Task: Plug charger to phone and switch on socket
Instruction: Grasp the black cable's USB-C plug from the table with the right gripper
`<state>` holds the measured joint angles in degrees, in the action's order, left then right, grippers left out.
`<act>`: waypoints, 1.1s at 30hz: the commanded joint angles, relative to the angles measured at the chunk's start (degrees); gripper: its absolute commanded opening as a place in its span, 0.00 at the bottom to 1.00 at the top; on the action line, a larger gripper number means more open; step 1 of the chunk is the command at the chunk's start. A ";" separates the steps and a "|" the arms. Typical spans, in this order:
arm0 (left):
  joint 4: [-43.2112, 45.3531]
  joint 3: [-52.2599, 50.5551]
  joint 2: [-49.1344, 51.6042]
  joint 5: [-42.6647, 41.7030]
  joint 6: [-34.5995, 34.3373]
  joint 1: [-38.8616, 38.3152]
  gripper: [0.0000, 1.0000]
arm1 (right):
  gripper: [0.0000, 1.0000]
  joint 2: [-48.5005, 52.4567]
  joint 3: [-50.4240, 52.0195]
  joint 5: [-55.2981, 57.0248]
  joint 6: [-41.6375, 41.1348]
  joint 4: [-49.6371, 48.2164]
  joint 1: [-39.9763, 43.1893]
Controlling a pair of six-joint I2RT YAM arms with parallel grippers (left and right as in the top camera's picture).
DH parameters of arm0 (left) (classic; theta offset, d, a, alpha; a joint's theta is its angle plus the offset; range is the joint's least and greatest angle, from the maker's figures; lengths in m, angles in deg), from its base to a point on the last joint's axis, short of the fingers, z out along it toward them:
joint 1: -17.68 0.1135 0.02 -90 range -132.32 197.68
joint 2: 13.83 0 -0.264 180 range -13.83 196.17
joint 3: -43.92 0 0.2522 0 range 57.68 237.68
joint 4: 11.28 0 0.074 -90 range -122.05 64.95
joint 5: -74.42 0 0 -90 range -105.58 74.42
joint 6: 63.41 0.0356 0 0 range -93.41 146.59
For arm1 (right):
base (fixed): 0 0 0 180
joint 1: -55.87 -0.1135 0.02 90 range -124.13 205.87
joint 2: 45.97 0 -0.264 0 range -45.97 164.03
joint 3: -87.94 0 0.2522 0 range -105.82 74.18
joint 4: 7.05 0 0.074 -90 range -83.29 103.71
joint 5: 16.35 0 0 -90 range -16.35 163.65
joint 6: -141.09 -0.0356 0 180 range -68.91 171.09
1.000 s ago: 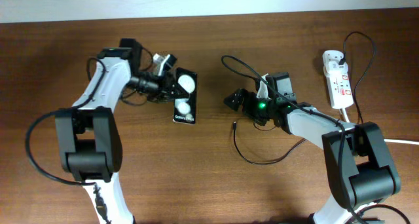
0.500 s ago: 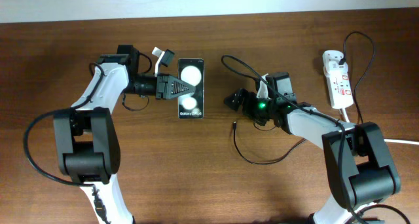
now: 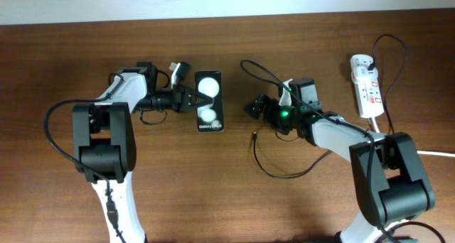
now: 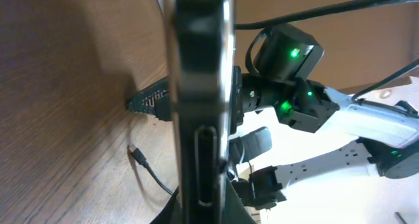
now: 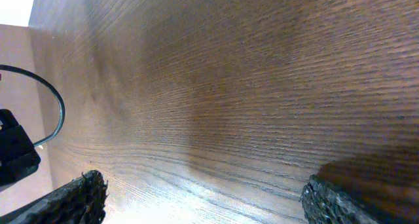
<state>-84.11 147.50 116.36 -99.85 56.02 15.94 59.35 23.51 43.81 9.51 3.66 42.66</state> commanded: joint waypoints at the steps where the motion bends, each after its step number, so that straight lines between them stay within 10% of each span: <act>1: -0.09 -0.11 0.20 -3.85 -0.92 0.52 0.00 | 0.98 3.72 2.78 4.87 0.94 2.36 0.52; 3: -0.07 -0.11 0.20 -3.26 -0.92 0.52 0.00 | 0.99 3.67 2.54 -0.09 0.90 -0.02 2.29; 5: -0.09 -0.11 0.20 -2.97 -0.92 0.52 0.00 | 0.41 2.14 1.22 -9.51 3.93 1.53 6.34; 7: -0.09 -0.11 0.20 -2.99 -0.92 0.52 0.00 | 0.04 -1.03 1.03 -9.70 5.73 8.70 7.63; 11: -0.07 -0.11 0.20 -3.02 -0.92 0.52 0.00 | 0.04 -5.66 0.57 -1.68 10.78 22.77 6.58; 16: 0.17 -0.11 0.20 -2.97 -0.90 0.52 0.00 | 0.31 -6.12 -2.78 12.28 13.33 32.94 -1.05; 33: 0.98 -0.11 0.20 -1.66 -0.92 0.52 0.00 | 0.64 -5.62 -5.46 30.34 11.37 31.21 -16.70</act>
<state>-83.24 147.50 116.36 -99.57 55.21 15.94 54.19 19.31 72.57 21.03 35.53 25.78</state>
